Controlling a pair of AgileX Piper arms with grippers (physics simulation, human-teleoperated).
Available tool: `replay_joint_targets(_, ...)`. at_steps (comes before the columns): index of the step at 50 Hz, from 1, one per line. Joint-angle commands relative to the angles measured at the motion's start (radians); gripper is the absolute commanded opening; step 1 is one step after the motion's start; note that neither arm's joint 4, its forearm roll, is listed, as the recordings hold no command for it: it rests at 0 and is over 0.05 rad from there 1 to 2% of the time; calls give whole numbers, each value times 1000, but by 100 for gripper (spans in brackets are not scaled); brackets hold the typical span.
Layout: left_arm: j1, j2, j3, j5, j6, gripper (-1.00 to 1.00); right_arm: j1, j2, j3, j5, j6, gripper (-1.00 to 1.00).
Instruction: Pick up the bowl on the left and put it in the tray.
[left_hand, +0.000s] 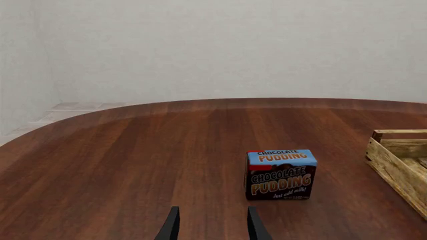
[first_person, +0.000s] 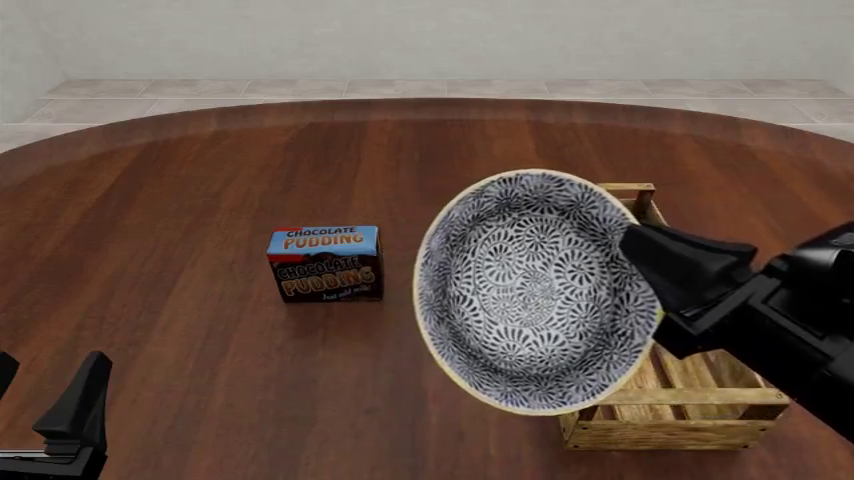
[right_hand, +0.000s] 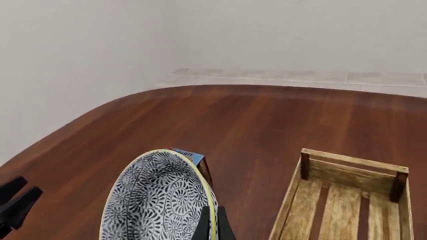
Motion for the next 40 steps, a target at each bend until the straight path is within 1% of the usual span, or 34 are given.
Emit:
replay_joint_targets(1, 0, 0, 0, 0, 0, 100, -18, -25, 4, 2, 18, -100)
replay_joint_targets(24, 0, 0, 0, 0, 0, 100, -53, -70, -16, 36, 4, -100)
replay_joint_targets(34, 0, 0, 0, 0, 0, 100, -82, -85, 1, 31, 34, -100)
replay_joint_targets(40, 0, 0, 0, 0, 0, 100, -96, -93, 11, 28, 42, -100)
